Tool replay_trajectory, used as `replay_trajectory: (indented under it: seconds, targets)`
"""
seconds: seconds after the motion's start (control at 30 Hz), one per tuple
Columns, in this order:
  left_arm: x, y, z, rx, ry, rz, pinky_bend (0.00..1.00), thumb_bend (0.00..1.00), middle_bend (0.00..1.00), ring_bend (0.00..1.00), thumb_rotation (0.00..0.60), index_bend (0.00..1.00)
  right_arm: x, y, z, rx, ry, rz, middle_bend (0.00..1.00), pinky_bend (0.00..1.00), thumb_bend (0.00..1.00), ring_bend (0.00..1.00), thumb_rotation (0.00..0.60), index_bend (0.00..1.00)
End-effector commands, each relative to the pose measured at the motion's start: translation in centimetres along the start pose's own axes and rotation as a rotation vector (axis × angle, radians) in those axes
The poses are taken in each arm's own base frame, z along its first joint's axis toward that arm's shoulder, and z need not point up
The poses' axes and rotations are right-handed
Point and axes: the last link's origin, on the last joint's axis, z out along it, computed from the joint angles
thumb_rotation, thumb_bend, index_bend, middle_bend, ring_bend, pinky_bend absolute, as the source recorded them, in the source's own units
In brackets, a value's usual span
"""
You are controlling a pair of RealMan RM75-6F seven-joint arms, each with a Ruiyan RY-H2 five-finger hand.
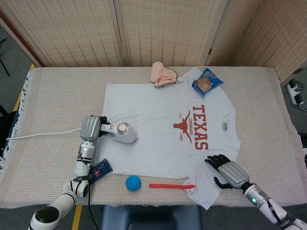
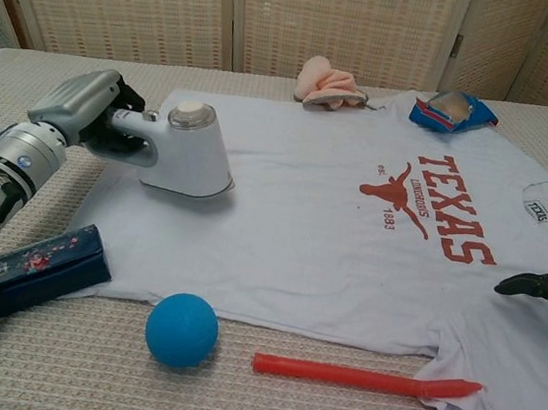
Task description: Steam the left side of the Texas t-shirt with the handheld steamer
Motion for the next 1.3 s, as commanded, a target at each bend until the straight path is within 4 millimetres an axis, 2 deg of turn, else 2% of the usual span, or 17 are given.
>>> replay_trajectory:
  seconds: [0.03, 0.2, 0.37, 0.53, 0.7, 0.9, 1.07, 1.3]
  targets:
    - [-1.2, 2.3, -0.2, -0.048, -0.02, 0.007, 0.65, 0.31, 0.98, 0.83, 0.6, 0.89, 0.0, 0.1, 0.0, -0.003, 0.0, 0.002, 0.02, 0.0, 0.61, 0.0, 0.403, 0.0]
    - [-2.2, 3.8, -0.7, -0.096, -0.026, 0.071, 0.65, 0.31, 0.98, 0.83, 0.6, 0.89, -0.1, 0.1, 0.0, -0.003, -0.001, 0.004, 0.02, 0.0, 0.61, 0.0, 0.401, 0.0]
    - [-2.5, 3.7, -1.2, -0.139, -0.042, 0.154, 0.65, 0.31, 0.98, 0.82, 0.6, 0.89, -0.1, 0.0, 0.0, -0.002, 0.0, 0.005, 0.02, 0.0, 0.61, 0.0, 0.402, 0.0]
    - [-1.4, 2.0, -0.2, -0.085, -0.027, 0.187, 0.65, 0.31, 0.98, 0.82, 0.6, 0.89, -0.2, 0.0, 0.0, -0.002, -0.002, 0.005, 0.02, 0.0, 0.61, 0.0, 0.405, 0.0]
    - [0.2, -0.7, 1.0, 0.066, 0.013, 0.154, 0.64, 0.31, 0.98, 0.82, 0.6, 0.89, -0.2, -0.1, 0.1, -0.001, 0.0, 0.008, 0.02, 0.0, 0.61, 0.0, 0.403, 0.0]
    - [0.9, -3.0, 1.0, 0.183, 0.021, 0.112, 0.64, 0.31, 0.98, 0.82, 0.6, 0.89, -0.3, -0.2, 0.2, -0.002, -0.005, 0.003, 0.02, 0.0, 0.61, 0.0, 0.401, 0.0]
    - [0.4, -3.6, -0.1, 0.167, -0.006, 0.118, 0.64, 0.32, 0.98, 0.82, 0.6, 0.89, -0.1, -0.3, 0.2, 0.001, -0.004, -0.001, 0.02, 0.0, 0.61, 0.0, 0.401, 0.0]
    - [-0.2, -3.3, -1.6, 0.07, -0.027, 0.136, 0.64, 0.31, 0.98, 0.82, 0.6, 0.89, -0.1, -0.4, 0.1, -0.001, -0.004, -0.004, 0.02, 0.0, 0.61, 0.0, 0.402, 0.0]
